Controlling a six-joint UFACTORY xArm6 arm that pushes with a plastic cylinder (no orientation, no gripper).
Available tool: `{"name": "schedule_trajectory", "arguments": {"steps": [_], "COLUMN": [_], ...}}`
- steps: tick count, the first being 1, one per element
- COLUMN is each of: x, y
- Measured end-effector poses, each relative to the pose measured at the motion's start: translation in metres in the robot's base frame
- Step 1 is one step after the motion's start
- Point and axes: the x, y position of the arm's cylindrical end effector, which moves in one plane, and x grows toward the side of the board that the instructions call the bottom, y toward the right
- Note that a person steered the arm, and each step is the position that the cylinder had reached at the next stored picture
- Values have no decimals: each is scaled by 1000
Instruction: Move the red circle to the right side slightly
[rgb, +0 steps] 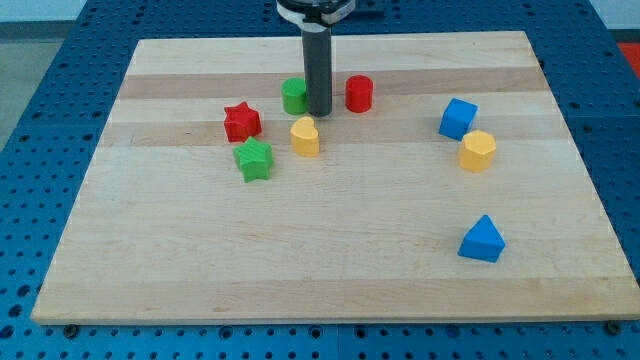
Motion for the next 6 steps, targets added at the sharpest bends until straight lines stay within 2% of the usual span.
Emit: {"name": "schedule_trajectory", "arguments": {"steps": [3, 6], "x": [-19, -15], "y": [0, 1]}}
